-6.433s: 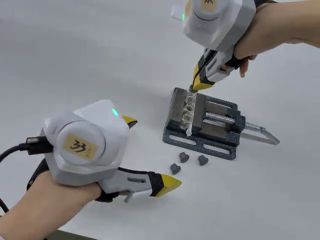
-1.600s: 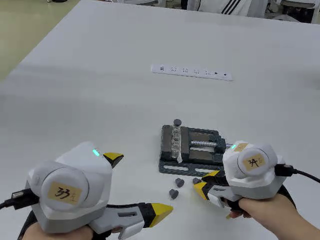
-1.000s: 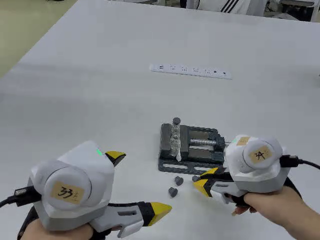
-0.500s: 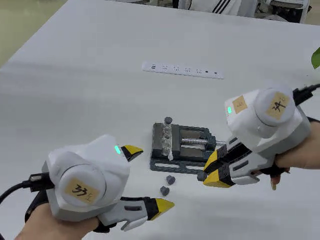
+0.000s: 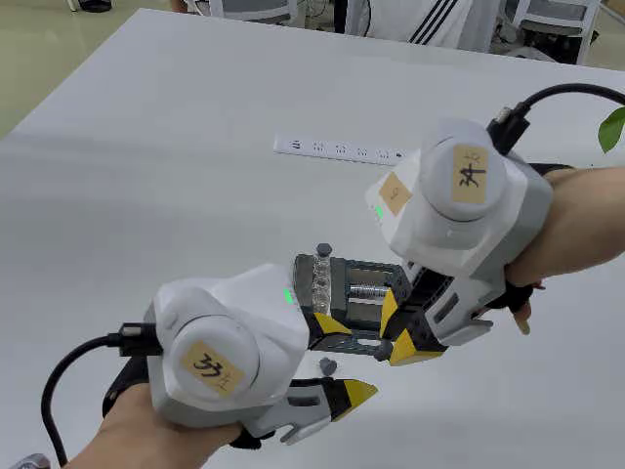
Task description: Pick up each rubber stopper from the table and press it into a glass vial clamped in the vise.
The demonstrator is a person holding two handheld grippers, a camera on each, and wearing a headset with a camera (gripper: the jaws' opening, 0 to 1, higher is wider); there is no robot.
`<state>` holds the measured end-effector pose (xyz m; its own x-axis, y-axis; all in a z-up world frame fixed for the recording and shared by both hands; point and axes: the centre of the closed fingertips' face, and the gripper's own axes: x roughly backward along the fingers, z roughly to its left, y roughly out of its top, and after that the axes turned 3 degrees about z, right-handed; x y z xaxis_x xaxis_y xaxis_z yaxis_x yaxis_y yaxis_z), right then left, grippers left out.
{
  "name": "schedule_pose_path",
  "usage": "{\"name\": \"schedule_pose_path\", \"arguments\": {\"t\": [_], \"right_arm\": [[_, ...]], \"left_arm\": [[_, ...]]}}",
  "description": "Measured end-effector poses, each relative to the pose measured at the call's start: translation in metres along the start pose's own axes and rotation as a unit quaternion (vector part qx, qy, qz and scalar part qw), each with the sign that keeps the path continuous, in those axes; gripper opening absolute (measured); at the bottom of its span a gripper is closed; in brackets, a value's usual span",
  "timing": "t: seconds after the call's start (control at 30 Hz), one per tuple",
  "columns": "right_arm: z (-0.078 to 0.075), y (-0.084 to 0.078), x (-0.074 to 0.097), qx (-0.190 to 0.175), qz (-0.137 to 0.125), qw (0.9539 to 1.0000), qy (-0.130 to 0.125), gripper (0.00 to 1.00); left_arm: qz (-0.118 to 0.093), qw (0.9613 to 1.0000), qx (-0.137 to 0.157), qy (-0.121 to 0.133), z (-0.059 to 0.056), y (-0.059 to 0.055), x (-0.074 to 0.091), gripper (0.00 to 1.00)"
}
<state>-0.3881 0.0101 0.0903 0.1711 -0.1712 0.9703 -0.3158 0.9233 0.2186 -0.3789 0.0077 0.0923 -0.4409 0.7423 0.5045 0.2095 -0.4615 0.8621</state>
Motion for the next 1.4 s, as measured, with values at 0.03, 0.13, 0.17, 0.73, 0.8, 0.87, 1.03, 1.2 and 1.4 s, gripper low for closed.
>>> {"name": "schedule_pose_path", "arguments": {"t": [0.03, 0.13, 0.17, 0.73, 0.8, 0.87, 1.03, 1.2, 1.4], "right_arm": [[-0.001, 0.0, 0.0, 0.004, 0.001, 1.0, 0.001, 0.06], [0.002, 0.002, -0.002, 0.011, 0.01, 0.9999, 0.006, 0.06], [0.001, 0.002, -0.003, 0.013, 0.011, 0.9998, 0.01, 0.06], [0.006, 0.004, -0.005, 0.014, 0.013, 0.9996, 0.022, 0.06], [0.006, 0.003, -0.005, 0.016, 0.014, 0.9995, 0.021, 0.06], [0.007, 0.004, -0.006, 0.014, 0.012, 0.9996, 0.021, 0.06], [0.007, 0.005, -0.006, 0.013, 0.01, 0.9996, 0.022, 0.06], [0.007, 0.004, -0.006, 0.009, 0.007, 0.9996, 0.024, 0.06], [0.008, 0.002, -0.007, 0.008, 0.009, 0.9996, 0.026, 0.06]], "left_arm": [[-0.001, 1.0, -0.002, -0.001, 0.0, 0.001, 0.0, 0.22], [-0.001, 0.9999, -0.011, -0.007, -0.001, 0.002, 0.0, 0.16], [0.001, 0.9999, -0.013, -0.01, -0.002, 0.002, 0.0, 0.14], [0.017, 0.9983, -0.048, -0.028, -0.008, -0.003, -0.001, 0.05], [0.015, 0.9984, -0.046, -0.028, -0.007, -0.003, -0.001, 0.05], [0.015, 0.9987, -0.039, -0.029, -0.007, -0.004, -0.001, 0.05], [0.014, 0.9989, -0.033, -0.029, -0.007, -0.006, -0.001, 0.04], [0.014, 0.9992, -0.024, -0.03, -0.008, -0.006, -0.002, 0.04], [0.016, 0.9988, -0.032, -0.032, -0.009, -0.006, -0.003, 0.05]]}}
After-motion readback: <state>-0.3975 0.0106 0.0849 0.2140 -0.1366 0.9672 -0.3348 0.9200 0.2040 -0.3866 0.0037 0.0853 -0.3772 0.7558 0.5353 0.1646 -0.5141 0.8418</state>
